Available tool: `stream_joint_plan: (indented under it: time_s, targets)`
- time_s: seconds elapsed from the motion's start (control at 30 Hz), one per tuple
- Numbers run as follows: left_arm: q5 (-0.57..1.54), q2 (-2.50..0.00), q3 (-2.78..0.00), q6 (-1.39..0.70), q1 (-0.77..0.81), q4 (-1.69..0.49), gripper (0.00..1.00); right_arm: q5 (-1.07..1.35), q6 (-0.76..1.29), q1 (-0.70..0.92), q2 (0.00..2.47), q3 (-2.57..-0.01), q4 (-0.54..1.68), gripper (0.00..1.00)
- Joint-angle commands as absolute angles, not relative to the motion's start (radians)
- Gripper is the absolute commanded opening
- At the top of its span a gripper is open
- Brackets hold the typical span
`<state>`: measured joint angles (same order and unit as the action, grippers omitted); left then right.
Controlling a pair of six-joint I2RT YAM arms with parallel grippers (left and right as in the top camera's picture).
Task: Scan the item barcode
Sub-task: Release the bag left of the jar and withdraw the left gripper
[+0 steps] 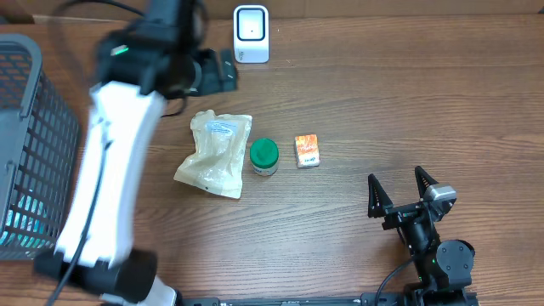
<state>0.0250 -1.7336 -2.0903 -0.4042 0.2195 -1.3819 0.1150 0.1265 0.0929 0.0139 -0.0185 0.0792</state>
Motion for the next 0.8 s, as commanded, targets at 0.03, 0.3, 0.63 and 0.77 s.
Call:
stream_joint_plan:
  time_s: [0.03,0.3,0.63,0.77]
  targets:
    - [-0.080,-1.601,-2.163,-0.359,0.080,-1.472,1.00,0.105,0.124,0.094,0.005,-0.008,0.075,1.00]
    - [-0.119,-1.508,-2.162,-0.412,-0.432,-1.571,0.87,0.105,0.124,0.094,0.005,-0.008,0.075,1.00]
    - [-0.059,-1.552,-2.032,-0.545,-0.842,-1.517,0.87,0.105,0.124,0.094,0.005,-0.008,0.075,1.00]
    - [-0.093,-1.587,-1.944,-0.487,-0.857,-1.465,0.87,0.105,0.124,0.094,0.005,-0.008,0.075,1.00]
